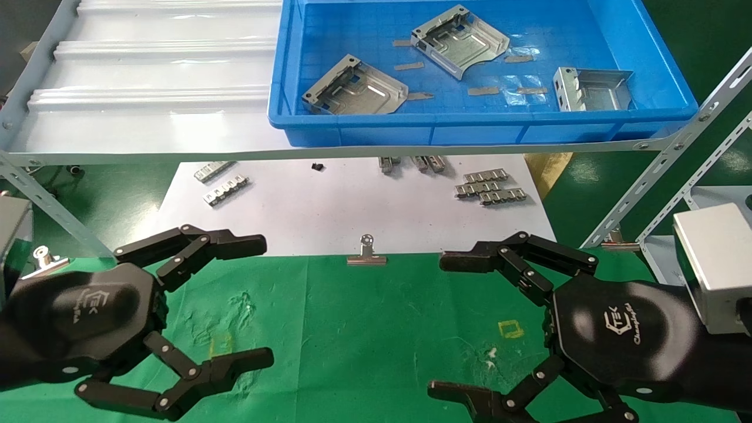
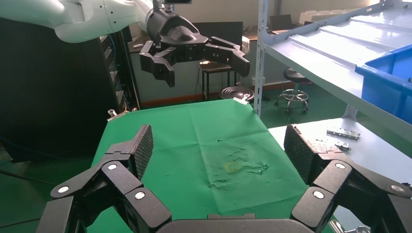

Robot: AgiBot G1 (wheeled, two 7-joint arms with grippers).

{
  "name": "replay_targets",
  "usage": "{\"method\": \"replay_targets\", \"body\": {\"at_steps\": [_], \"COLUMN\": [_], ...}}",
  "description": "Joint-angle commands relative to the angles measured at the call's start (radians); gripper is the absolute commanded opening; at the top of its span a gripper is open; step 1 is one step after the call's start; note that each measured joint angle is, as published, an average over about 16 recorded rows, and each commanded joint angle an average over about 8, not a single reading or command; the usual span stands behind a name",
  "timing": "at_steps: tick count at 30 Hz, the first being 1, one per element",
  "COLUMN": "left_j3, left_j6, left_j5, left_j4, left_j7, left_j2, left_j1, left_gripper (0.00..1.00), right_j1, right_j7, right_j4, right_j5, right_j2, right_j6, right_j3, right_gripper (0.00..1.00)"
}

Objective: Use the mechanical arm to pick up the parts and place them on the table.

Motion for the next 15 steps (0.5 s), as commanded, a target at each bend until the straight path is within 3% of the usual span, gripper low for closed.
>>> {"method": "replay_targets", "body": {"at_steps": [1,3,11,15], "left_j3": [0.0,0.0,0.0,0.0], "left_j6": [0.0,0.0,0.0,0.0], "left_j5": [0.0,0.0,0.0,0.0], "left_j4": [0.0,0.0,0.0,0.0], "left_j7": [0.0,0.0,0.0,0.0], "left_j2": [0.0,0.0,0.0,0.0], "left_j1": [0.0,0.0,0.0,0.0], "left_gripper": [1.0,0.98,0.0,0.0], "right_j1": [0.0,0.0,0.0,0.0], "right_j7": [0.0,0.0,0.0,0.0], "right_j4": [0.0,0.0,0.0,0.0], "right_j5": [0.0,0.0,0.0,0.0], "right_j2": [0.0,0.0,0.0,0.0], "right_j6": [0.0,0.0,0.0,0.0], "right_j3": [0.0,0.0,0.0,0.0], "right_gripper": [1.0,1.0,1.0,1.0]}}
